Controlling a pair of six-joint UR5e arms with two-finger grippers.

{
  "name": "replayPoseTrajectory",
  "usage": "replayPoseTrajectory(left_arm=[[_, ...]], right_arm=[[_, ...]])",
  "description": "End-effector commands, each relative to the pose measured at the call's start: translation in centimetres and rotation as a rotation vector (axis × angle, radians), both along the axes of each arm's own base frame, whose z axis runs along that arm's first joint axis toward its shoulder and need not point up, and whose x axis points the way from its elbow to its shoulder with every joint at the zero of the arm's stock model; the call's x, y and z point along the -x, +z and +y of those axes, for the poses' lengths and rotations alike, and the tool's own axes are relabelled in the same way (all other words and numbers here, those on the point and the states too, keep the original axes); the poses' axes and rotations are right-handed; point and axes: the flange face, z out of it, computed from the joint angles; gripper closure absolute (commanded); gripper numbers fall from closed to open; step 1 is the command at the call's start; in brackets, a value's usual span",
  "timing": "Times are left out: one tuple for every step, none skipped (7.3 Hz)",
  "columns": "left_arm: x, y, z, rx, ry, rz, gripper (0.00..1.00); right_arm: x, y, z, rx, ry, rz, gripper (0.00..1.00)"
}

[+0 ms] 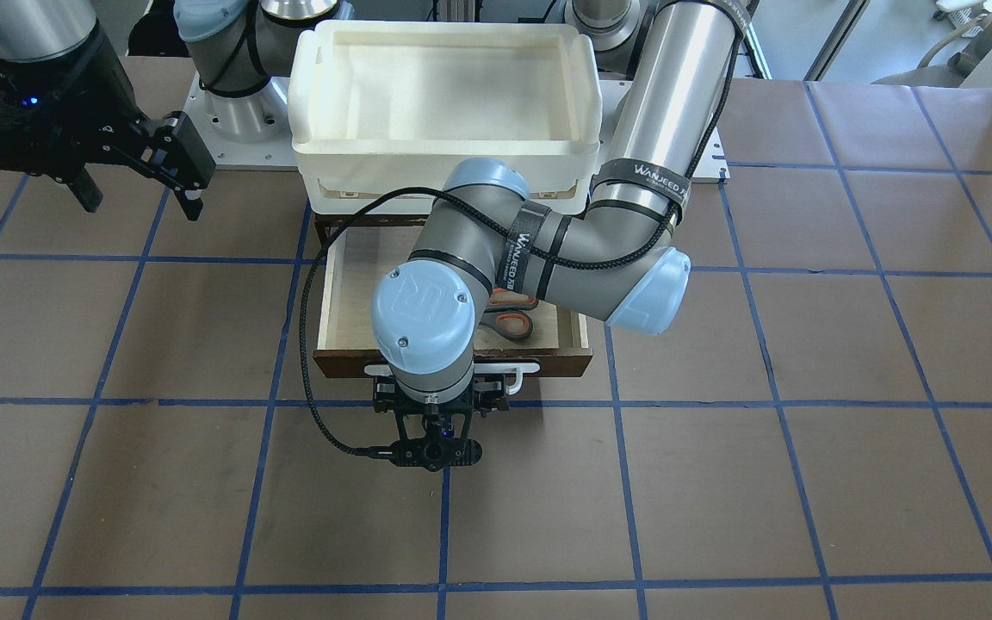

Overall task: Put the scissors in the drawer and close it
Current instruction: 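Bring the left gripper down to the drawer front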

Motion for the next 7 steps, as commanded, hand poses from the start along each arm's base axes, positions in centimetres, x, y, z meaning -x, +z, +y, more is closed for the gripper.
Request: replayPoseTrajectory(left_arm=[[0.0, 0.6, 1.7, -0.046, -0.008, -0.015, 0.0], [0.4, 0.2, 2.9, -0.061, -0.018, -0.021, 0.0], [0.2, -0.4, 4.2, -0.089, -0.021, -0.025, 0.0], [0.0, -0.8, 5.4, -0.123, -0.015, -0.006, 0.0], [-0.4, -0.6, 6.5, -0.148, -0.015, -0.013, 0.0], [-0.9, -0.1, 7.7, -0.19, -0.016, -0.032, 0.0], [-1.1, 0.6, 8.8, -0.221, -0.021, -0.041, 0.0]], right_arm=[[0.0, 0.0, 0.0, 0.0, 0.0, 0.003, 0.0], [0.1, 0.0, 0.0, 0.001, -0.001, 0.009, 0.0], [0.1, 0.0, 0.0, -0.001, -0.001, 0.011, 0.0], [0.1, -0.1, 0.0, -0.001, -0.001, 0.012, 0.0], [0.1, -0.1, 0.0, -0.001, 0.0, 0.006, 0.0], [0.1, -0.2, 0.0, -0.004, -0.001, 0.009, 0.0], [0.1, -0.1, 0.0, -0.002, -0.002, 0.009, 0.0]])
